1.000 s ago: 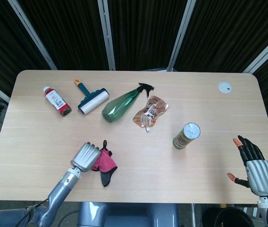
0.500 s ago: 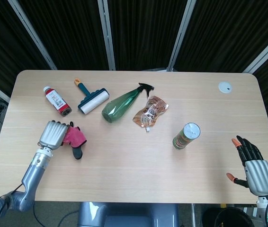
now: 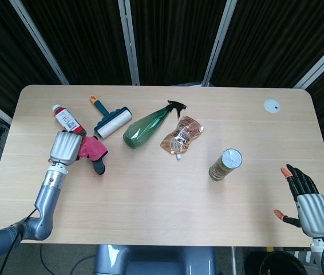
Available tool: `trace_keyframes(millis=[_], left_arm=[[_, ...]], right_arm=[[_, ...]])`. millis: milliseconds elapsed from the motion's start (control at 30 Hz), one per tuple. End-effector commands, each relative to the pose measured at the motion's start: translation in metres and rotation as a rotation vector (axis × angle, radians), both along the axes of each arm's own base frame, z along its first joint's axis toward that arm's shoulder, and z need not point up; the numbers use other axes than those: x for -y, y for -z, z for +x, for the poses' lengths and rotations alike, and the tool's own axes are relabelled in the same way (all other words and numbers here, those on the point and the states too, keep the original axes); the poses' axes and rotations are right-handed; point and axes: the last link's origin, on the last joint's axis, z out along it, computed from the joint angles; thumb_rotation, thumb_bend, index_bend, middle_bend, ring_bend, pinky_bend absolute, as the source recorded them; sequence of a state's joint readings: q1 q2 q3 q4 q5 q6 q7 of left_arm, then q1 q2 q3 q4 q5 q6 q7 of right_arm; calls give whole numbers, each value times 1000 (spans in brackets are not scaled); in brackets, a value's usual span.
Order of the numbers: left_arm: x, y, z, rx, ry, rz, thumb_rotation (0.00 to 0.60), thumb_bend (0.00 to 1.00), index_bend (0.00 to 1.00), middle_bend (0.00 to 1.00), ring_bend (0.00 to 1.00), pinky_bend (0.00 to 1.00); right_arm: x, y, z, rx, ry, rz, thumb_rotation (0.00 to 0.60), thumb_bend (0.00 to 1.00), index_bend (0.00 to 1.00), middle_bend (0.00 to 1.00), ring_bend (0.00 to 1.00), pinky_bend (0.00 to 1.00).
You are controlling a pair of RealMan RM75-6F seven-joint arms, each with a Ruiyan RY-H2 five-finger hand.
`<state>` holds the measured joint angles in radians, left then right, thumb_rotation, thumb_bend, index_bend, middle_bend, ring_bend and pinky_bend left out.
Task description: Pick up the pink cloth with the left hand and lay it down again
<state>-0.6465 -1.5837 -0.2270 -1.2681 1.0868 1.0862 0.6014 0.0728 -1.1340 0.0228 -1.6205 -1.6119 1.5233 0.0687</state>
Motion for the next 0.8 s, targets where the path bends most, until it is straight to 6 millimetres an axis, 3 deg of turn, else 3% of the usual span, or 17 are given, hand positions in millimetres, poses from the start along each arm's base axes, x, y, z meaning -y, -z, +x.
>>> trace_keyframes(millis=[33,100,167,500,600,800], left_arm=[[-3,1,-5,-8,-38,-10,600,149,419,217,207,257],[-5,-4,-7,-19,-48,20,600,18,246,70,85,172],[-7,-8,-9,2,-69,45,600,0,165,6,22,142],[2,-28,1,75,-38,39,600,0,137,0,0,54],[16,-36,2,105,-11,33,600,0,137,0,0,41],[72,-63,-16,180,26,50,600,0,127,0,0,13]], right_arm=[[0,0,0,-1,0,3,600,42,0,0,0,114],[0,0,-1,-1,0,6,600,42,0,0,0,113],[0,1,0,1,-2,7,600,42,0,0,0,113],[-1,0,0,-1,4,7,600,42,0,0,0,113],[-1,0,-1,-3,6,7,600,41,0,0,0,113],[-1,0,-1,-15,3,5,600,43,0,0,0,113]])
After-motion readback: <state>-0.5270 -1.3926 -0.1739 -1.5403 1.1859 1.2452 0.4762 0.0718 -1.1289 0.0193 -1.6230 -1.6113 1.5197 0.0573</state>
